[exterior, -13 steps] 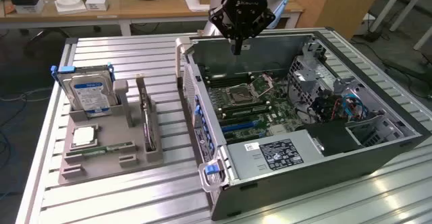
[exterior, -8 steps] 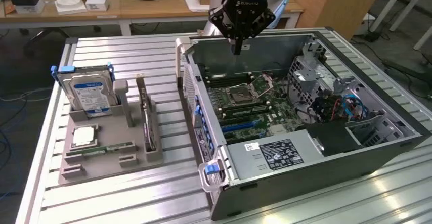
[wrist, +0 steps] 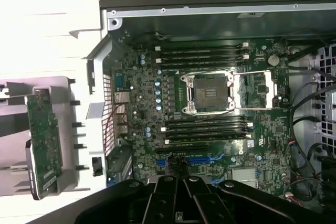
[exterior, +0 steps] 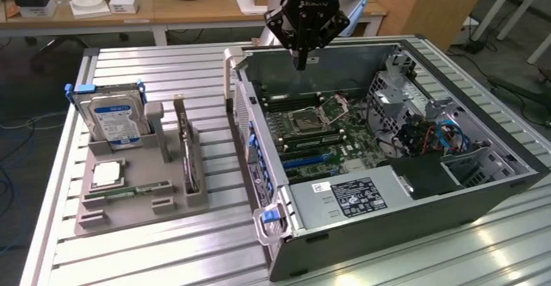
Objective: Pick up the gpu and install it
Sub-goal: 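Reach for the gpu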
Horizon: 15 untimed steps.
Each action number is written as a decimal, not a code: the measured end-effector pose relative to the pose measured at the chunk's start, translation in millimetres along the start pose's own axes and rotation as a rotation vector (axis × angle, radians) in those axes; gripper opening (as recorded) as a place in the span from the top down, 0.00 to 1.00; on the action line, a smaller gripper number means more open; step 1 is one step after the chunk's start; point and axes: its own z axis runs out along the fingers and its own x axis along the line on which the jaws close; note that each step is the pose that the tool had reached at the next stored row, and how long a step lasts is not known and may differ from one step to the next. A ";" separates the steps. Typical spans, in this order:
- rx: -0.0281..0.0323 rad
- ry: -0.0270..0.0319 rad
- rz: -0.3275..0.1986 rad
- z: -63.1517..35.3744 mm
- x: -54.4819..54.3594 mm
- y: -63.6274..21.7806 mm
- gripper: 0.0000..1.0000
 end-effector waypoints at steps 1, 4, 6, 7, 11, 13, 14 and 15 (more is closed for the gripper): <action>-0.0001 0.0000 0.000 0.0 1.5 -0.1 0.90; 0.0000 0.0000 0.000 -0.2 7.2 -0.5 0.90; -0.0001 -0.0001 0.000 -0.3 11.4 -0.8 0.90; -0.0001 0.0000 0.000 -0.3 13.4 -1.0 0.90; -0.0001 0.0000 0.000 -0.5 21.8 -1.6 0.90; -0.0001 0.0000 0.000 -0.6 25.5 -1.9 0.90; 0.0000 0.0000 0.000 -0.7 27.2 -2.0 0.90; 0.0000 0.0000 0.000 -0.7 28.7 -2.1 0.90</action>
